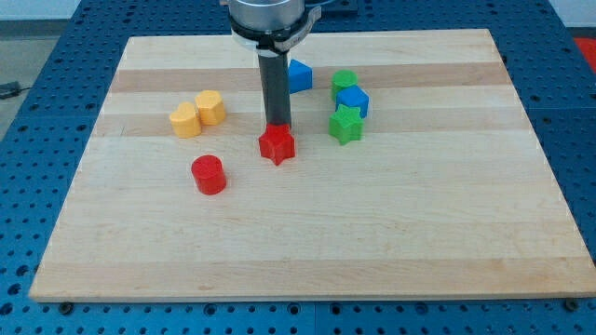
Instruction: Push the red star into the red circle
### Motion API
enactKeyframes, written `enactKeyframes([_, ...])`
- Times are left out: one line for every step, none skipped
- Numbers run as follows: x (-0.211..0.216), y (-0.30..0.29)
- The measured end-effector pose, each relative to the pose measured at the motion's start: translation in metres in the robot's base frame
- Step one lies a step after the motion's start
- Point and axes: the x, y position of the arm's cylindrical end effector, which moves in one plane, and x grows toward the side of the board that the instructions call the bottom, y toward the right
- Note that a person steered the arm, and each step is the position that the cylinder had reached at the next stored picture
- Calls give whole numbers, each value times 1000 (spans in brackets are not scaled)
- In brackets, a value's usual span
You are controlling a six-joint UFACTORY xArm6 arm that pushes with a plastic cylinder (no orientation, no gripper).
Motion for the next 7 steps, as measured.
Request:
enactKeyframes([4,15])
enactKeyframes([4,52])
enactKeyframes([14,54])
enactKeyframes([25,35])
enactKeyframes([32,10])
enactKeyframes([34,-8])
enactKeyframes([43,-27])
